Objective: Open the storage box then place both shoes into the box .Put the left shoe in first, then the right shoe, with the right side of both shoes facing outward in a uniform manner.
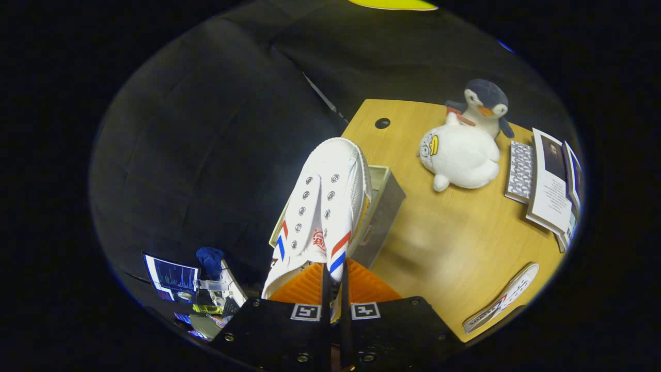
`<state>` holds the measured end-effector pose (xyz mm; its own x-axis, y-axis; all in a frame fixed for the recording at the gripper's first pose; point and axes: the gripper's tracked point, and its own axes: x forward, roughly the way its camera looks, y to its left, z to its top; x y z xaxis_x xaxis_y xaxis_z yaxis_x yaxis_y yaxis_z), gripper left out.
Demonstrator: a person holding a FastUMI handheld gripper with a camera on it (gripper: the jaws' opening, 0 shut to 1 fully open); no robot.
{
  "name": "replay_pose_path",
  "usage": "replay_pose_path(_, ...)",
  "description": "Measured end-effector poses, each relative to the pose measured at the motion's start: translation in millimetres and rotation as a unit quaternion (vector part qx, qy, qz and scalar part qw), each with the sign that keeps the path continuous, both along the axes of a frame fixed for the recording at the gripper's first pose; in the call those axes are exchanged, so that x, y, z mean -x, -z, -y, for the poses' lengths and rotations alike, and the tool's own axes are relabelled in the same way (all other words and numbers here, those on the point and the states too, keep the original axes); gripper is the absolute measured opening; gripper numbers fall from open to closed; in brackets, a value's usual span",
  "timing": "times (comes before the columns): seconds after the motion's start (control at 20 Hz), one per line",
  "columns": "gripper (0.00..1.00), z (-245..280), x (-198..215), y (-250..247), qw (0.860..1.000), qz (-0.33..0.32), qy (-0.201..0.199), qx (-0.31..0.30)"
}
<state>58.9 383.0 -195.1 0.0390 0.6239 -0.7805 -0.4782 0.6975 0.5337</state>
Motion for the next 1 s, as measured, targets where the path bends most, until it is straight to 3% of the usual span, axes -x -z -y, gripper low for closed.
replay_pose_path(0.4,0.07,-70.5,3.6,33.4,0.998,-0.008,-0.042,0.042)
replay_pose_path(0.65,0.07,-83.4,-9.4,55.6,0.994,0.007,-0.029,0.105)
replay_pose_path(0.7,0.11,-91.6,-11.2,54.5,0.995,0.002,-0.025,0.093)
replay_pose_path(0.75,0.25,-99.6,-9.6,55.8,0.997,-0.001,-0.021,0.08)
replay_pose_path(0.8,0.32,-103.0,-12.8,50.0,0.997,0.003,-0.019,0.073)
replay_pose_path(0.85,0.53,-101.8,-18.1,47.4,0.997,0.015,-0.02,0.074)
replay_pose_path(0.9,0.64,-97.3,-22.4,43.8,0.996,0.026,-0.022,0.076)
replay_pose_path(0.95,0.72,-94.2,-24.8,37.4,0.996,0.035,-0.024,0.079)
replay_pose_path(1.0,0.72,-94.2,-26.9,33.2,0.996,0.038,-0.024,0.076)
